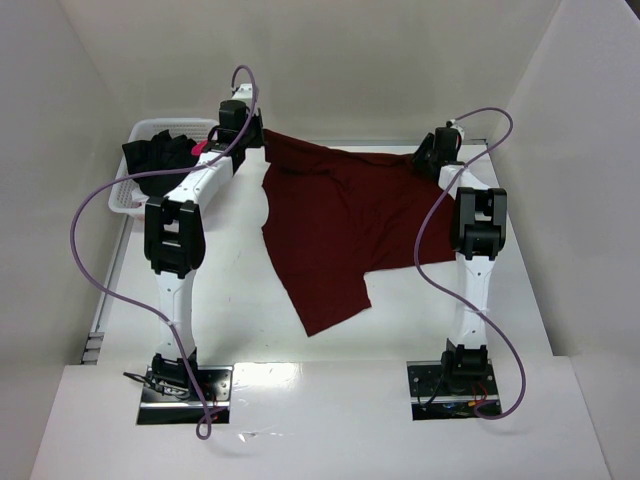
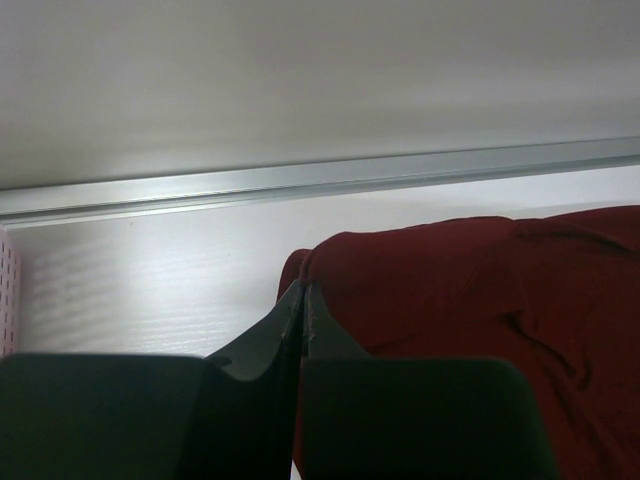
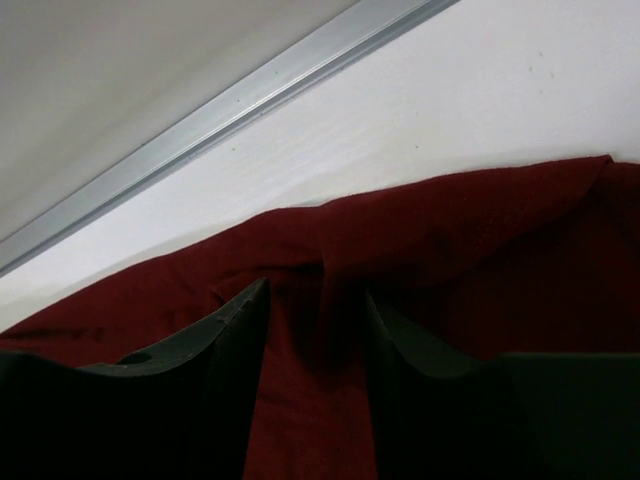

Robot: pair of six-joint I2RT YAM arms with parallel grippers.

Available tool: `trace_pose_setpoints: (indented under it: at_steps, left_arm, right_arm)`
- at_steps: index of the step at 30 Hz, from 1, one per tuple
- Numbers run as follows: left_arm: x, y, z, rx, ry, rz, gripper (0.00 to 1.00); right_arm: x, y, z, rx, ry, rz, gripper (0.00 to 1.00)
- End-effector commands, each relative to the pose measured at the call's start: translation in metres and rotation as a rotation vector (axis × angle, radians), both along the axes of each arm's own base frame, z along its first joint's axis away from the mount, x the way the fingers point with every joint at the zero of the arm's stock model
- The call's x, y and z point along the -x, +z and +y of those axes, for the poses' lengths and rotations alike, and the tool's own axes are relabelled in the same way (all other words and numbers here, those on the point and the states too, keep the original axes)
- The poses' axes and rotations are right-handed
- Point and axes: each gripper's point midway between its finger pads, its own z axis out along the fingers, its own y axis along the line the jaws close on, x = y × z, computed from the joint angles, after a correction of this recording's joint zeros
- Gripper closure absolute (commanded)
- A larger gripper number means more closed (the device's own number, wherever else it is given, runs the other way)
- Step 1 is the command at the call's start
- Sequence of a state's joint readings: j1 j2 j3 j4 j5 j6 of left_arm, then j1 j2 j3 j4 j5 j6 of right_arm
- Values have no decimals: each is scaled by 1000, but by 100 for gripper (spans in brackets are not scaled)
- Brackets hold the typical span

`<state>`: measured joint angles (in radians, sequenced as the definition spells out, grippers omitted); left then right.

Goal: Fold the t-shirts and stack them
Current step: Grap the side of the flattened tshirt furthest away from the robot with both arms

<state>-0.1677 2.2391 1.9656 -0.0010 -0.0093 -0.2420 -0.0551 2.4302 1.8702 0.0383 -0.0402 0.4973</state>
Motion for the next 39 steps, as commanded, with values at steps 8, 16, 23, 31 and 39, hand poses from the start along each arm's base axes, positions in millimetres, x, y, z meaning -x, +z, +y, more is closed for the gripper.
trace_pose_setpoints:
  at_steps: [8,16,23,31,39]
  left_arm:
    - [-10,21,2,12,15,-63,100]
    - [-9,21,-4,12,6,-63,100]
    - [-9,21,-4,12,6,-63,100]
    - [-7,22,-5,15,-3,-63,100]
    - [-5,29,-8,23,-23,-72,100]
  right_arm:
    - [21,-5,3,9,-12,88,52]
    - [24,-2,9,-9,-14,100,52]
    - [24,-1,32,-36,24,100,52]
    - [22,-12,35,-41,6,119,86]
    - [4,31,16,22,-77,56,100]
